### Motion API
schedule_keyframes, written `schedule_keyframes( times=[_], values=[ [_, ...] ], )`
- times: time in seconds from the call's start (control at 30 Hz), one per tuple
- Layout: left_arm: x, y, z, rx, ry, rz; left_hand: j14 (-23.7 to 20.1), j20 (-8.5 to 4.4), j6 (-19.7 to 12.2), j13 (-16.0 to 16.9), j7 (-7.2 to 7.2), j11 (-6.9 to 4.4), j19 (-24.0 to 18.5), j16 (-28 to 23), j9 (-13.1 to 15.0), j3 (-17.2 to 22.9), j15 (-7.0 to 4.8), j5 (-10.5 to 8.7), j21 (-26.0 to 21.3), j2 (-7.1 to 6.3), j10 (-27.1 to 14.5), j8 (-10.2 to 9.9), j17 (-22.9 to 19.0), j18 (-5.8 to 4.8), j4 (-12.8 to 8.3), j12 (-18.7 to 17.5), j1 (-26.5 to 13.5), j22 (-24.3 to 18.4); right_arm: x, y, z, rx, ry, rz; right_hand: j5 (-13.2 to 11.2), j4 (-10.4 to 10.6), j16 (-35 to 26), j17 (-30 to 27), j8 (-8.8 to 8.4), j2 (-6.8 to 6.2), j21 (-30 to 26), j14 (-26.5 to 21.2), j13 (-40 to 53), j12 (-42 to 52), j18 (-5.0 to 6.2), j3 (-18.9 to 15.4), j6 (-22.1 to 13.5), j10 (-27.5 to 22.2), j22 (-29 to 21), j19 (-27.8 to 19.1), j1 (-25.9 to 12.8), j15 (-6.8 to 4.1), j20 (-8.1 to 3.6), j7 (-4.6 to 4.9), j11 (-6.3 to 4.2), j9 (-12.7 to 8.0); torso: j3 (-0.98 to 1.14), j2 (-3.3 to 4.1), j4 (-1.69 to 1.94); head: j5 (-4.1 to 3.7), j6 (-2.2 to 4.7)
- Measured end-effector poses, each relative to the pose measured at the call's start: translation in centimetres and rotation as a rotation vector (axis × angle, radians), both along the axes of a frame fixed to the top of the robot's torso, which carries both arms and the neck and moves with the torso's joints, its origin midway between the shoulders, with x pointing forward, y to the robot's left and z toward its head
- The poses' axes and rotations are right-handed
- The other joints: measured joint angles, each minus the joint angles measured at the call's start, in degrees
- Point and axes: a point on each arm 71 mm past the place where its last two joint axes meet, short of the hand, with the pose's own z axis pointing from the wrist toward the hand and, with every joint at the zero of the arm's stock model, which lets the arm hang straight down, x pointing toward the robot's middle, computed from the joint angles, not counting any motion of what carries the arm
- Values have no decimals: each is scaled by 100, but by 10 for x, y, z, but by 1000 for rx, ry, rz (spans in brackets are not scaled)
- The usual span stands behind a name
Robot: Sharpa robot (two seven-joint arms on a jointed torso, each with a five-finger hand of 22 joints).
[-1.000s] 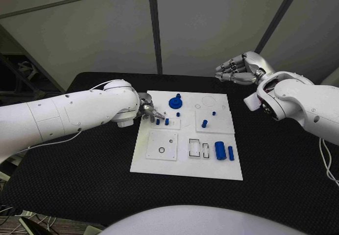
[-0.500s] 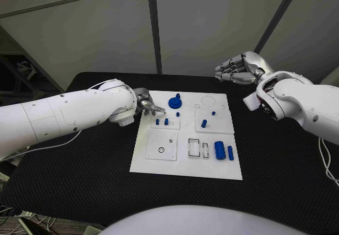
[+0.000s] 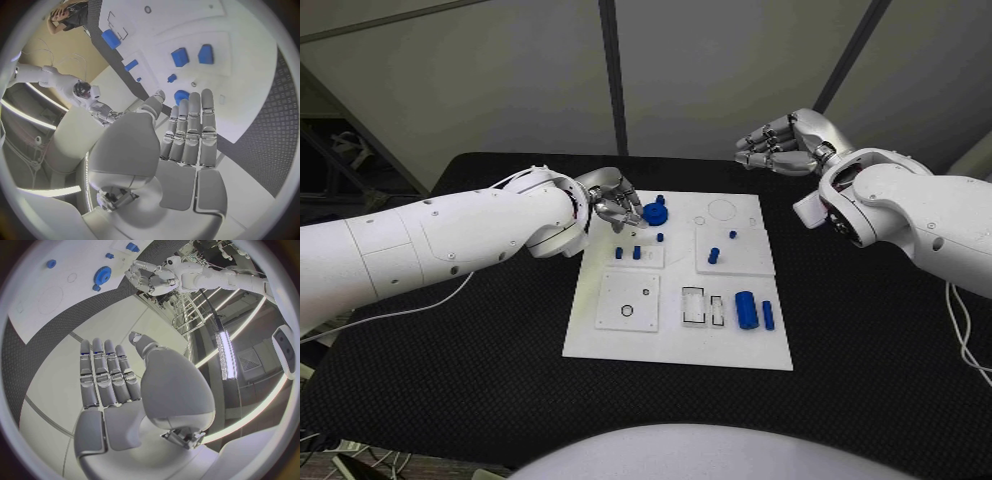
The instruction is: Assemble the parts on the task board
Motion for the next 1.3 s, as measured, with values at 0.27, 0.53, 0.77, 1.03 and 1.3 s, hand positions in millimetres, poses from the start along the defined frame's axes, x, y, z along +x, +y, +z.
schedule_keyframes(
  times=[0.27,0.53,0.77,1.03,1.3],
  values=[
    [-1,-19,-1,23,-176,-146,70,16,353,-644,-111,83,109,-319,-432,328,69,0,-376,-138,145,-450,-716,-1,-158,-470,139,-312,0,0,0,-16,-12,4,0,-52,0,0,0,51,-13,83,-8,0,-1,20,62,0,-36,104,98,-41,-20,-62,0,16,0,5,-8,-43,36],
    [-2,-35,-9,141,-270,-257,386,-74,573,-837,-181,30,574,42,-571,286,-41,0,-233,-269,198,-610,-707,0,-137,-525,8,-236,-1,1,0,-36,-26,13,0,-74,0,1,0,75,-13,114,-7,0,-1,42,83,21,-43,154,121,-73,-30,-83,-21,15,-4,9,-9,-96,54],
    [1,-43,-14,243,-323,-319,435,-258,866,-1033,-235,-107,975,1487,-731,254,-159,0,467,-292,409,-884,18,1,-119,-564,-15,405,-1,2,0,-47,-34,19,0,-74,0,0,0,74,-20,135,-13,0,-1,42,82,21,-50,174,121,-52,-51,-83,-21,15,-4,9,-9,-101,47],
    [4,-47,-15,309,-357,-342,1303,-364,1121,-1132,-264,-233,1329,3776,-791,500,-320,0,2338,-352,734,-1119,1669,-1,-73,-677,15,2244,-1,3,0,-54,-38,23,0,-73,0,1,0,74,-35,134,-12,0,-1,42,82,21,-57,194,121,-52,-31,-82,-21,14,-4,9,-9,-101,41],
    [8,-53,-17,344,-369,-350,1463,-398,1203,-1182,-287,-239,1387,4185,-796,644,-340,0,3123,-352,765,-1203,1923,-2,-64,-830,15,3048,-1,4,0,-57,-40,25,0,-73,0,1,0,74,-35,134,-12,0,0,42,79,21,-58,194,121,-52,-31,-79,-21,14,-2,5,-9,-107,30]
  ],
)
